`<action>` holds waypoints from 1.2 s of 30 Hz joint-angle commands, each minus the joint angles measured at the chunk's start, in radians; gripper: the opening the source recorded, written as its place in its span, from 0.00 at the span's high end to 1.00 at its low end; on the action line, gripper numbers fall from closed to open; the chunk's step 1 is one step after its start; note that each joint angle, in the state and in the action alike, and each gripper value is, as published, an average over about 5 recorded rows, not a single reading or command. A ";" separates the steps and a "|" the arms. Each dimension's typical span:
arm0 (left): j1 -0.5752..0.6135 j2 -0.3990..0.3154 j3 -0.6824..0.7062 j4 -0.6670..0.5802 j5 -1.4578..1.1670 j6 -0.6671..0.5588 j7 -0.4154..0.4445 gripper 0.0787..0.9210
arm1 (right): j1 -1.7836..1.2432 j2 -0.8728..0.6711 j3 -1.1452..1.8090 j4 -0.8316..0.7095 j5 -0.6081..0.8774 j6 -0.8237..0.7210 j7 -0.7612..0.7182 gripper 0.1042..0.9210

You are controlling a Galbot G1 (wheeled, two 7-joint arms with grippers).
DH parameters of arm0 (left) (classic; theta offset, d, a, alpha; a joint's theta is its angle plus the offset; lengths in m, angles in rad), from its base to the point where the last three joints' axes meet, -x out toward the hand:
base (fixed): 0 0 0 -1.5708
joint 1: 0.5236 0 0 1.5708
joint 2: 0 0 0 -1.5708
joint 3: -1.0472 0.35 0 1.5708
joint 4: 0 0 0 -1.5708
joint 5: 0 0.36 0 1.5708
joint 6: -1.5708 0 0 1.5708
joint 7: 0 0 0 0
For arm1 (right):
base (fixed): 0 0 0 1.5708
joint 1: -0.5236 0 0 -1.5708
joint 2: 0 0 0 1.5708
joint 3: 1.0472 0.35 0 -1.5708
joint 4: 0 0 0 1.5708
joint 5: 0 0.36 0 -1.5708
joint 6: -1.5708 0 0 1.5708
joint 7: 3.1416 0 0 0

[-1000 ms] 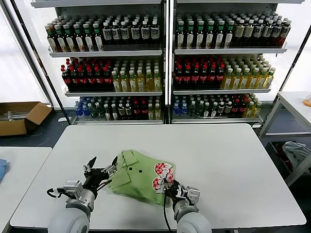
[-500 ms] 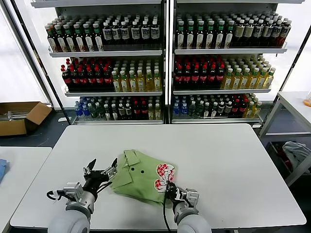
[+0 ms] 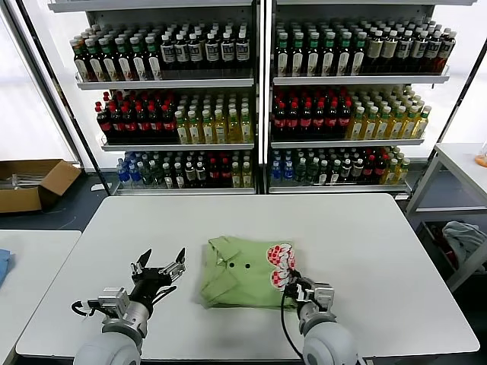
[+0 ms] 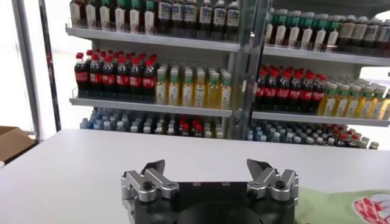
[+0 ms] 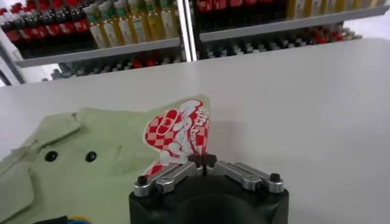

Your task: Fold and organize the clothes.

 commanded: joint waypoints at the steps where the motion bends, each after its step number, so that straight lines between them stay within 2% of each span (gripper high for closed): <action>1: 0.003 -0.005 0.005 -0.008 0.001 0.000 0.000 0.12 | 0.048 -0.113 0.099 -0.118 -0.052 0.002 -0.060 1.00; 7: 0.004 -0.015 0.018 -0.005 0.006 0.000 0.001 0.12 | 0.066 -0.091 0.113 -0.165 -0.156 0.004 -0.073 0.97; 10: 0.005 -0.020 0.022 -0.006 0.010 0.001 0.002 0.12 | 0.051 -0.083 0.124 -0.127 -0.197 0.004 -0.067 0.89; 18: 0.009 -0.028 0.030 -0.009 0.017 0.003 0.005 0.12 | -0.100 -0.071 0.103 0.181 -0.205 0.004 -0.070 0.60; 23: 0.017 -0.037 0.039 -0.006 0.031 0.000 0.010 0.12 | -0.171 -0.047 0.073 0.232 -0.109 0.003 -0.039 0.42; 30: 0.025 -0.036 0.038 -0.002 0.032 -0.003 0.012 0.12 | -0.219 -0.022 0.082 0.175 0.052 0.005 -0.020 0.19; 36: 0.025 -0.042 0.049 0.007 0.042 -0.004 0.015 0.12 | -0.196 -0.016 0.098 0.140 0.107 0.005 -0.018 0.12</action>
